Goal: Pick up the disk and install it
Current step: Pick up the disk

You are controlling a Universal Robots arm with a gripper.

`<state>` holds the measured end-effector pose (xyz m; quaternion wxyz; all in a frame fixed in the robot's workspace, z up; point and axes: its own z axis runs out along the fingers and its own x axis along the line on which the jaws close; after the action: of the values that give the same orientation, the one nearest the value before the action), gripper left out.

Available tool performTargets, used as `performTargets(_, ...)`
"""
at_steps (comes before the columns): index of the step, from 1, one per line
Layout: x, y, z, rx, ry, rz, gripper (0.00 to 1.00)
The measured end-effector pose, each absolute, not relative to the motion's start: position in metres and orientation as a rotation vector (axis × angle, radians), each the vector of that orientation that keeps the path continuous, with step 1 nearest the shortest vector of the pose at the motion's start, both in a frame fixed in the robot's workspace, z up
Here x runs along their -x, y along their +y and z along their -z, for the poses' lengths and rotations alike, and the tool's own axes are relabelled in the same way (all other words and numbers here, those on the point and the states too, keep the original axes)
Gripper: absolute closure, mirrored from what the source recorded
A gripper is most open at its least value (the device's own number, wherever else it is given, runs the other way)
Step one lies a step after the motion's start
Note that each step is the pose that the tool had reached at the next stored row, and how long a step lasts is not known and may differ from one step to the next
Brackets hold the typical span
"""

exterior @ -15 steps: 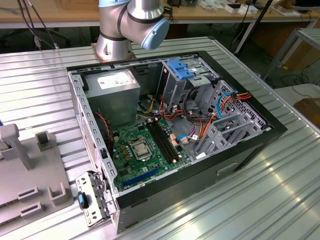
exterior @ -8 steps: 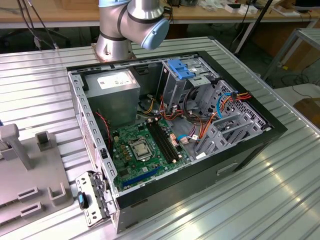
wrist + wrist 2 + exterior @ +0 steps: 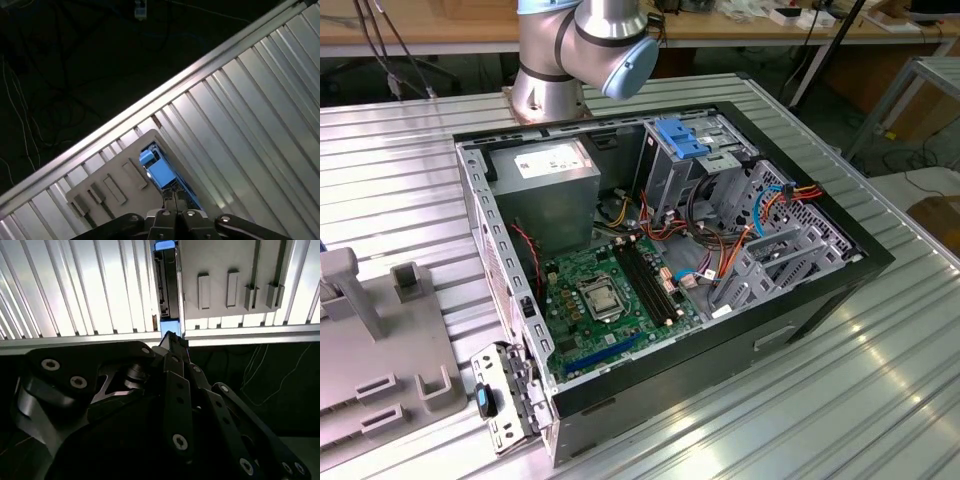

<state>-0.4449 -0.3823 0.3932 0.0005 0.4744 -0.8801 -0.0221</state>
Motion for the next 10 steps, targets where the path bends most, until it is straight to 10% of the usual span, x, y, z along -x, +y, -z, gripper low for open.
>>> performTargets(10, 0.445, -0.3823, -0.3932, -1.773, -2.584, 0.065, 0.89)
